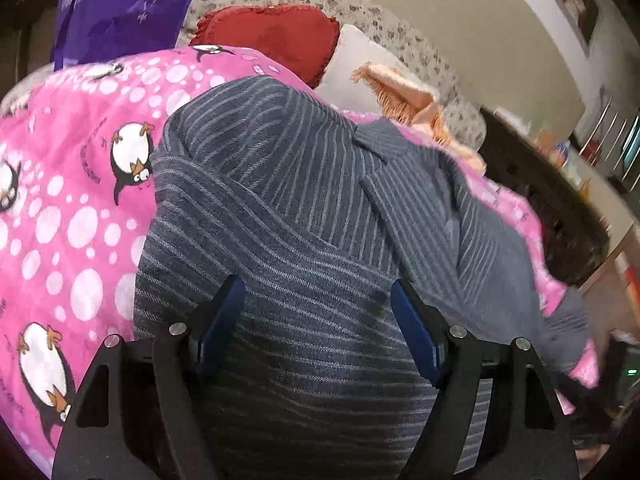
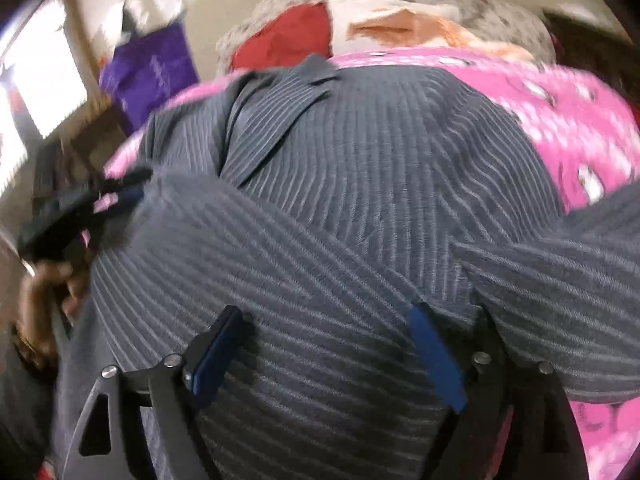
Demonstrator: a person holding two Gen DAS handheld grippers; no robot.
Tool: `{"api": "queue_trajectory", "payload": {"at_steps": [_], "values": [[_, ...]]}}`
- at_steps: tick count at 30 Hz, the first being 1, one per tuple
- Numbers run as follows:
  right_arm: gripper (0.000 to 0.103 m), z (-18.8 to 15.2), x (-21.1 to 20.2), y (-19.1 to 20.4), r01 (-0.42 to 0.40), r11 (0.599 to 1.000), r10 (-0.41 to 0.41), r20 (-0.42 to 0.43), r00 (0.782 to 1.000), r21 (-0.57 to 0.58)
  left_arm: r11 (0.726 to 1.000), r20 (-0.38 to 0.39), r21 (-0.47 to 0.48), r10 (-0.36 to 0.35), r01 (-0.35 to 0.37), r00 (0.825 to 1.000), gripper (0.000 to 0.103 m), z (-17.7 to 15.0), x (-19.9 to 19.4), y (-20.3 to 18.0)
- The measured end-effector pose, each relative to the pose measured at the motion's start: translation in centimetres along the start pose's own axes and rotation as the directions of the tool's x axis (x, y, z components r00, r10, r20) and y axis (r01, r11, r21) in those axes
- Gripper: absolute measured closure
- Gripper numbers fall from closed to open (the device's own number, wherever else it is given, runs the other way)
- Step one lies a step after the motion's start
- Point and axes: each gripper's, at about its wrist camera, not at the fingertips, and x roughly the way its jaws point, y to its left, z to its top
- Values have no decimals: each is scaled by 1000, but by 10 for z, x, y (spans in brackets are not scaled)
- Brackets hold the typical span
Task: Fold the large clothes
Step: 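Grasp the other sleeve cuff with the right gripper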
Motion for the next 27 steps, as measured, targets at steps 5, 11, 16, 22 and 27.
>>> {"api": "queue_trajectory", "payload": {"at_steps": [5,11,16,22,27], "values": [[27,-8,-42,43,-1,999,4,90,996,-40,1000,50,-27,13,-11,999,27,-4,-12,2],[28,-33,-23,34,-61,998,62,-22,998,18,998,45,-7,65,-64,997,27,-5,-20,1],[38,-27,-109,-37,65,988,-88,166,982,140,998,89,44,29,-33,996,27,-24,-70,-11],[28,-49,-193,-227,233,795,-404,201,892,561,993,-32,89,76,-73,997,26,-48,-55,-10],[38,-72,-193,-323,96,706,-344,221,912,701,997,-23,45,57,-56,998,26,-50,-55,-4]]}}
